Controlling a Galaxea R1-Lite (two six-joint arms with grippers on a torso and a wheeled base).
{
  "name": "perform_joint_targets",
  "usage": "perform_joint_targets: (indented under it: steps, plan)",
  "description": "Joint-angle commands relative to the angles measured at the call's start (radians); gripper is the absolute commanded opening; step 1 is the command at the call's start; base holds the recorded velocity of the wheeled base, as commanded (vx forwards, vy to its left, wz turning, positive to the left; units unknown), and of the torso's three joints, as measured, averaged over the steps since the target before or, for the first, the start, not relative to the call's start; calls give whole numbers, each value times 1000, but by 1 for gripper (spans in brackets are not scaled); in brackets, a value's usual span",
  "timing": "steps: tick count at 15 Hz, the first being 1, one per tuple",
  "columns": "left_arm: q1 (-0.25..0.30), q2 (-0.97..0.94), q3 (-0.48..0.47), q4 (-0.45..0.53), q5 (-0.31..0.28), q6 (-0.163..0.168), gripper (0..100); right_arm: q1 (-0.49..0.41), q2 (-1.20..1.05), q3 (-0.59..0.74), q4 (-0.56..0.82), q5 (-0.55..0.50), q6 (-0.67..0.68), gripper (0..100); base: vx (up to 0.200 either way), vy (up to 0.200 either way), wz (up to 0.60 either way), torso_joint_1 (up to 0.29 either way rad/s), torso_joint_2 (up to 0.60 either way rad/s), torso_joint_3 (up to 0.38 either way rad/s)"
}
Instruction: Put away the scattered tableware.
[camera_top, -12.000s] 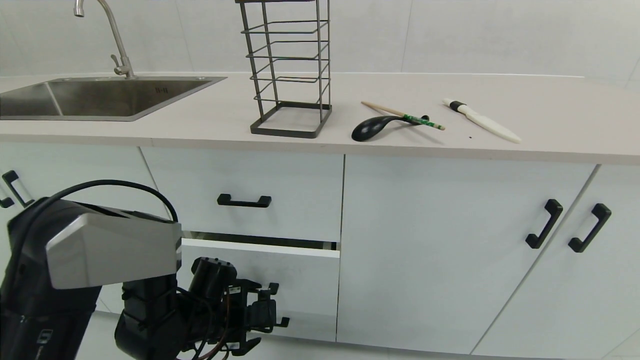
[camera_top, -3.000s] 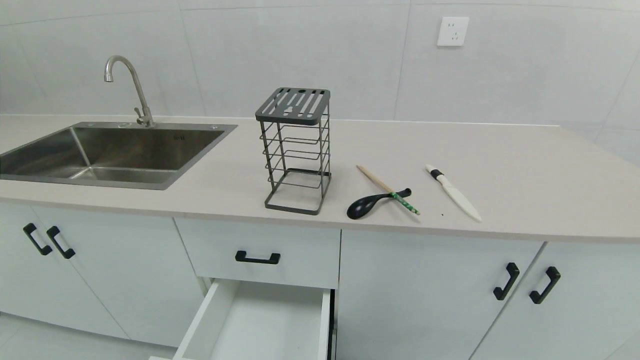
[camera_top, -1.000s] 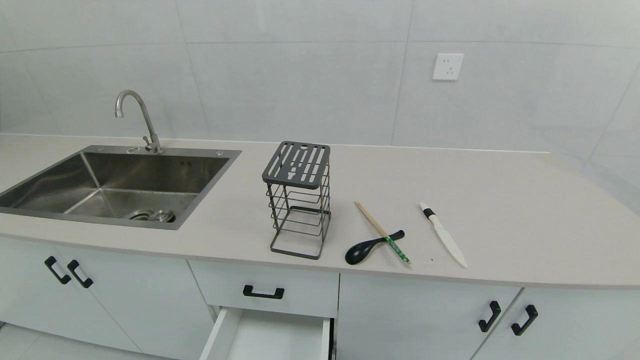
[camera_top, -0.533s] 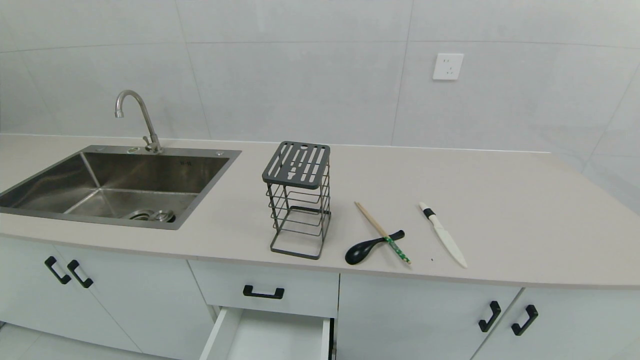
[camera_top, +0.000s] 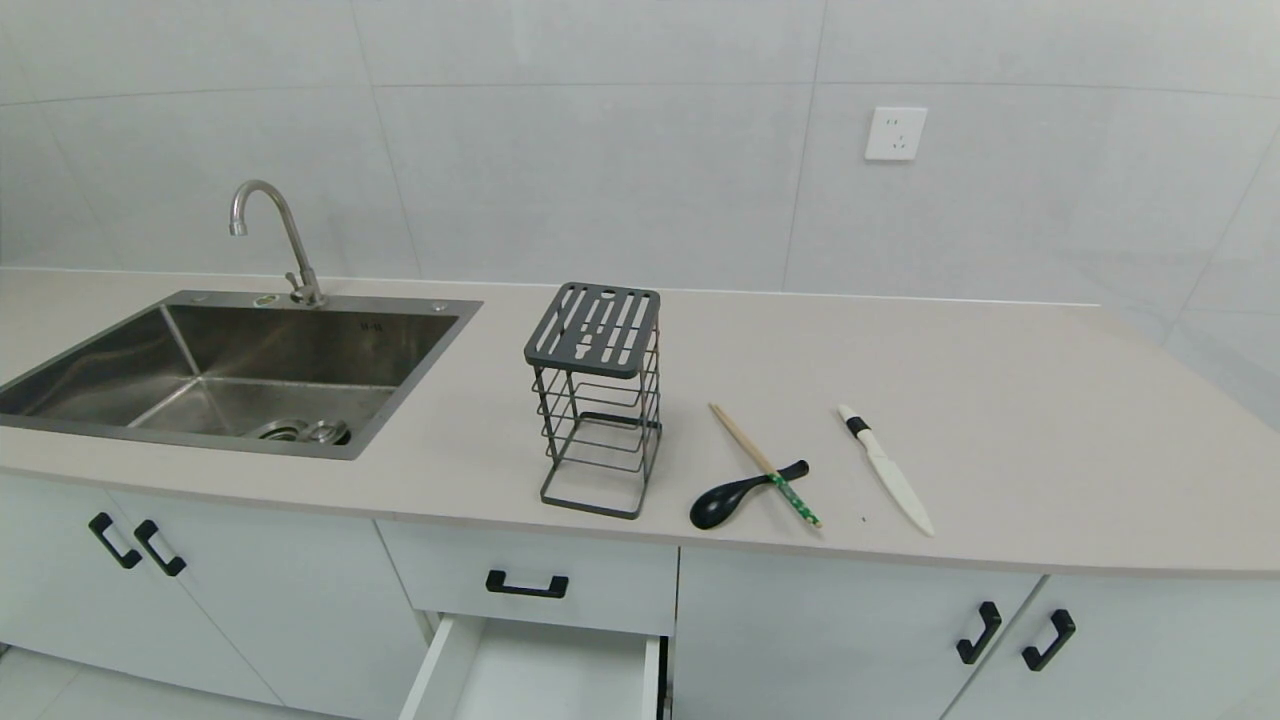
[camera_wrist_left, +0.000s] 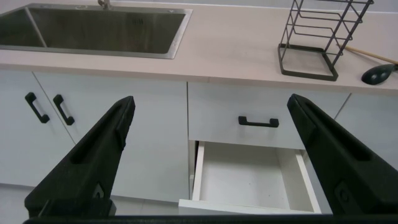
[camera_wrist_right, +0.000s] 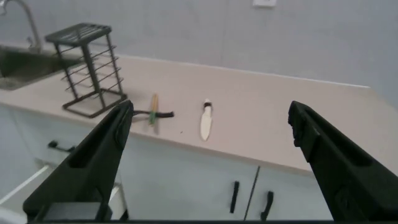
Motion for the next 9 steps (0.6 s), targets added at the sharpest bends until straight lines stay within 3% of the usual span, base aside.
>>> perform_joint_targets:
  steps: [1, 5, 9]
  plan:
    - [-2, 1, 0, -1, 0, -1, 100, 13, 323, -96, 37, 106, -9, 100, 0, 0, 0, 0, 0, 0]
    - [0, 1, 0, -1, 0, -1, 100, 90, 730, -274, 29, 93, -78, 100, 0, 0, 0, 0, 0, 0]
    - [0, 1, 0, -1, 0, -1, 100, 115, 970, -368, 26, 70, -82, 100, 0, 0, 0, 0, 0, 0]
